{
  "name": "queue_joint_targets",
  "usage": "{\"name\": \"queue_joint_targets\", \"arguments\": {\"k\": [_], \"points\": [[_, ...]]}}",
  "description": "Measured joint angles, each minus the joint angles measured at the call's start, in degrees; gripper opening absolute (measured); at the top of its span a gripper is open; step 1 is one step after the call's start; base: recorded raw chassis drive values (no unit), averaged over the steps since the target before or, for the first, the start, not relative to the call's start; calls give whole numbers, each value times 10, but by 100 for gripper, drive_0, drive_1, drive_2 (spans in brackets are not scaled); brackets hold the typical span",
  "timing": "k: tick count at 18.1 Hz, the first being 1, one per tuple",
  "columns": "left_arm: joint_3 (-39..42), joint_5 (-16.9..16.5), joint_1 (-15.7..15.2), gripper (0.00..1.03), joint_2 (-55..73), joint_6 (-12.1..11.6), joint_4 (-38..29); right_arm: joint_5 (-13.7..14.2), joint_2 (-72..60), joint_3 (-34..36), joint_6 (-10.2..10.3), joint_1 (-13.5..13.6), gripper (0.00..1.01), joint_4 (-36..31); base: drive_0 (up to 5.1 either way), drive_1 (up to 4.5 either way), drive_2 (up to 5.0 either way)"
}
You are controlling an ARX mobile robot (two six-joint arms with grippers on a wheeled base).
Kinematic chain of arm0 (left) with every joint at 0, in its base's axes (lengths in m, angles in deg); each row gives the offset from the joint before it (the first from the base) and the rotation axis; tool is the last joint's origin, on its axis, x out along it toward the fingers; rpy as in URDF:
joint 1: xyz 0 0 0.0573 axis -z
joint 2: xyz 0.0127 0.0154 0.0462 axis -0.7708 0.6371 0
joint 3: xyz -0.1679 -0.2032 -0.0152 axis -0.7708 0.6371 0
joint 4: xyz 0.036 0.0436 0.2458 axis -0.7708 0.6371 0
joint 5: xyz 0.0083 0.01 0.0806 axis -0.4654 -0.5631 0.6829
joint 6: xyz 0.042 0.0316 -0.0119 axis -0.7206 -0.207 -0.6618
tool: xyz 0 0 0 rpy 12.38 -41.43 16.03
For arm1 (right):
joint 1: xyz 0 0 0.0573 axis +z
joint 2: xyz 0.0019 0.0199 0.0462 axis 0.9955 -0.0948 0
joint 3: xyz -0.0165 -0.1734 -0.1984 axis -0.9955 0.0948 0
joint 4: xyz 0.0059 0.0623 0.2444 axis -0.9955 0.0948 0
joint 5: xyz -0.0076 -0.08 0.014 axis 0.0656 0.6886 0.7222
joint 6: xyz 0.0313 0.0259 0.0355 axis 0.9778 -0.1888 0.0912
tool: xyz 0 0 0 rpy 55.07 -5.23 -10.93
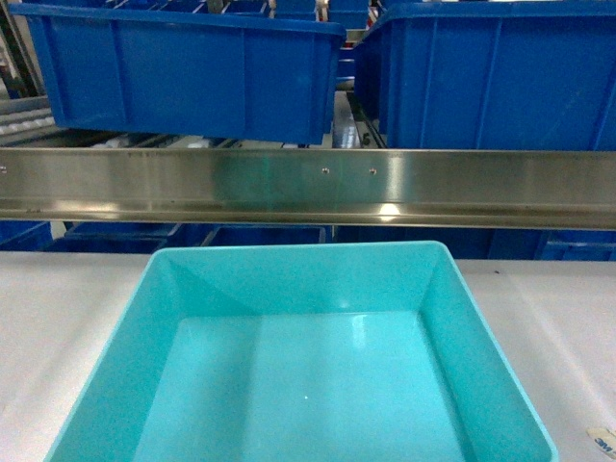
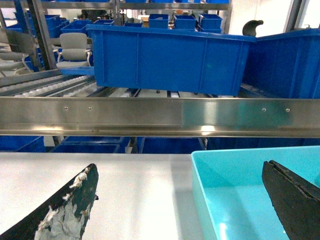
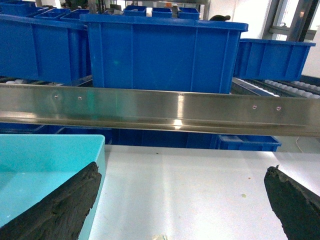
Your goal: Organize blue bins on left shelf correctly
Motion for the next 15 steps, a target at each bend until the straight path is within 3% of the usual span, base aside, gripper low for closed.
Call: {"name": "queue_joint_targets", "arguments": {"k": [15], "points": [[0, 0, 0, 98, 0, 0, 0, 0, 0, 0, 0, 0, 98, 0, 0, 0, 0]]}}
